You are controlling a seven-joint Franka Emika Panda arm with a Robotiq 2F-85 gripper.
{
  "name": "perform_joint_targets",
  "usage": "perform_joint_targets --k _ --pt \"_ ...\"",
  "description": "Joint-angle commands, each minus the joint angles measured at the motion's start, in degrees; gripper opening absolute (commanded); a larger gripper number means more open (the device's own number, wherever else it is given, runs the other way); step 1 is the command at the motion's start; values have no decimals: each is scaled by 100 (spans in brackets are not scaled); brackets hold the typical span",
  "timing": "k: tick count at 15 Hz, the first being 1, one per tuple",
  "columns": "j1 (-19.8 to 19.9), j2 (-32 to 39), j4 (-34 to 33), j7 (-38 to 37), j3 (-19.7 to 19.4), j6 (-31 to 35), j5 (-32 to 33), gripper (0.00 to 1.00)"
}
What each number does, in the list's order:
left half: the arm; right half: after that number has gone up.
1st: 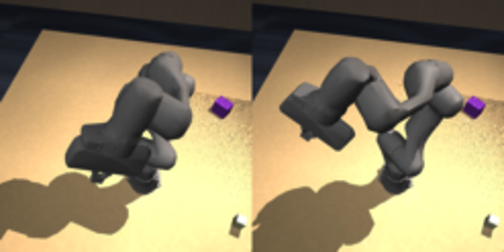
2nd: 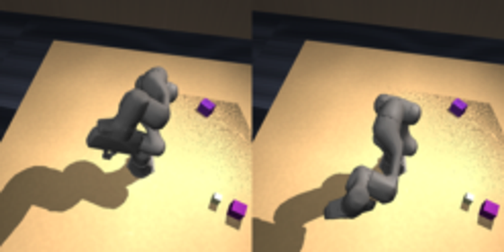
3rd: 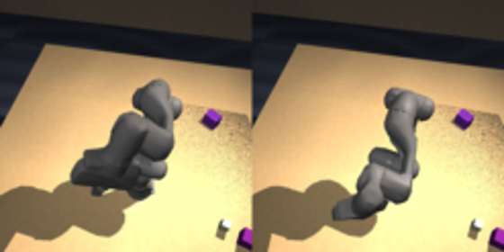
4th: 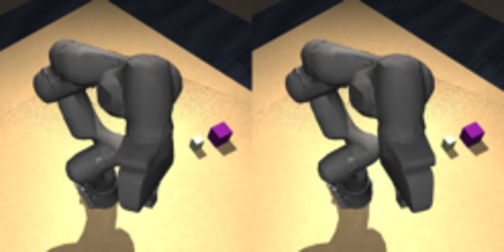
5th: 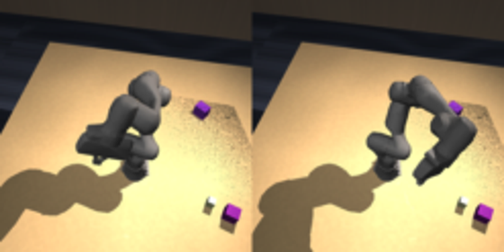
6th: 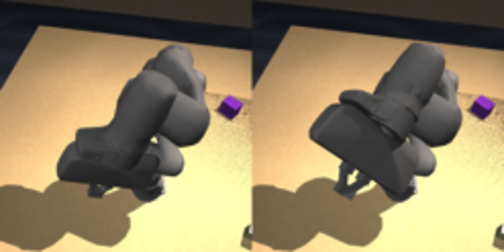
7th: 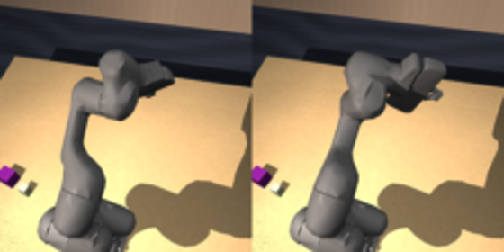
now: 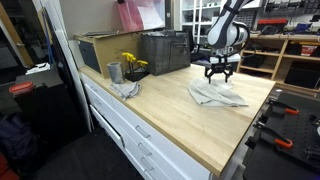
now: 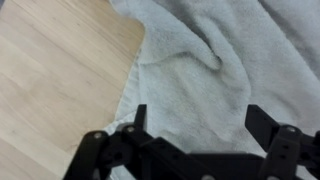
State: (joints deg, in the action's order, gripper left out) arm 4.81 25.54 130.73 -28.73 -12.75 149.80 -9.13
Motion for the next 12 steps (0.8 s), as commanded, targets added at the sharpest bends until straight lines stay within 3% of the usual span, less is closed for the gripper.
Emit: perform_joint_targets --k 1,3,6,12 --pt "188 557 -578 -99 43 -125 -429 75" --pt "228 736 -734 -100 13 -79 -552 68" --pt "266 940 -914 -110 -62 9 -625 42" --pt "178 1194 -1111 -118 -269 199 -478 1"
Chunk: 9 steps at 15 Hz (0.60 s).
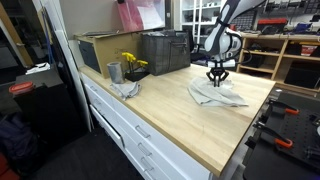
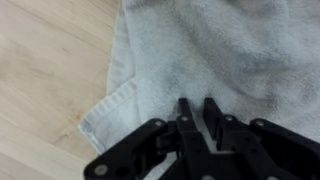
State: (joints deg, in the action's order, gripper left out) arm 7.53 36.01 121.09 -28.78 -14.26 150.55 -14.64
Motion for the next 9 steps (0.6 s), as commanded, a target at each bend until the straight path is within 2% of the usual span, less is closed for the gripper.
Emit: perform_joint_targets --k 1,9 --pt "-158 173 -169 -122 -156 156 142 0" --pt "-811 336 -338 -55 -330 428 914 0"
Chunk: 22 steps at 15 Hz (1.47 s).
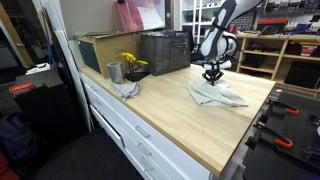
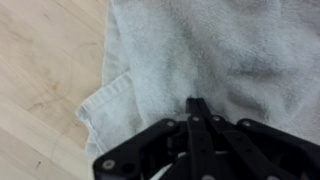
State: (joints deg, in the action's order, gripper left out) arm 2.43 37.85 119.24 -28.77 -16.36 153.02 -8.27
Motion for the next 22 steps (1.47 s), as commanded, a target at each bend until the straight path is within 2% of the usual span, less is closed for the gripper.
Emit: perform_joint_targets --k 1,7,12,15,17,22 --pt "-399 183 -195 -39 -141 216 402 0" --pt "-1129 356 -448 46 -374 412 1262 0" --pt "-1621 336 -306 133 -463 672 1850 0" --pt "-1746 495 -435 71 -658 644 2046 0" --pt "-1819 676 -543 -17 -922 634 2159 0" --pt "-1719 1190 -946 -87 -1457 531 2159 0"
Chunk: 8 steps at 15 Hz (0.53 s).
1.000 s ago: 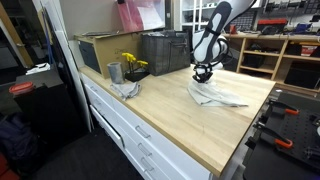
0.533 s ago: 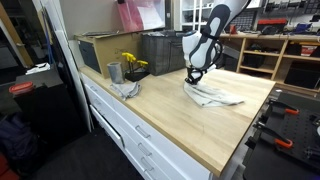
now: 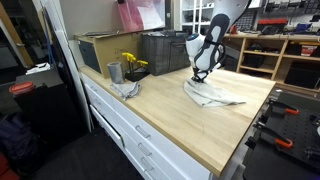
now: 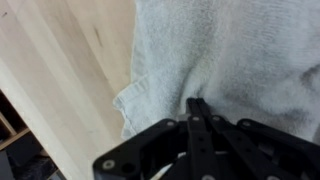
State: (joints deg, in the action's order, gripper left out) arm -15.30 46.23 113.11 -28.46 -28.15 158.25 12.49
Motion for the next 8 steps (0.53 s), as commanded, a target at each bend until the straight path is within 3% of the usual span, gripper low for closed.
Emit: perform_joint_targets --k 1,3,4,6,8 --pt "48 462 -428 -151 -412 -9 86 0" --pt "31 579 -527 -224 -608 -30 21 0" --pt "66 530 -508 -126 -599 -74 -16 26" --pt "4 288 -294 -132 -559 -116 -133 34" --pt "57 -99 -27 -7 -262 -241 -340 50"
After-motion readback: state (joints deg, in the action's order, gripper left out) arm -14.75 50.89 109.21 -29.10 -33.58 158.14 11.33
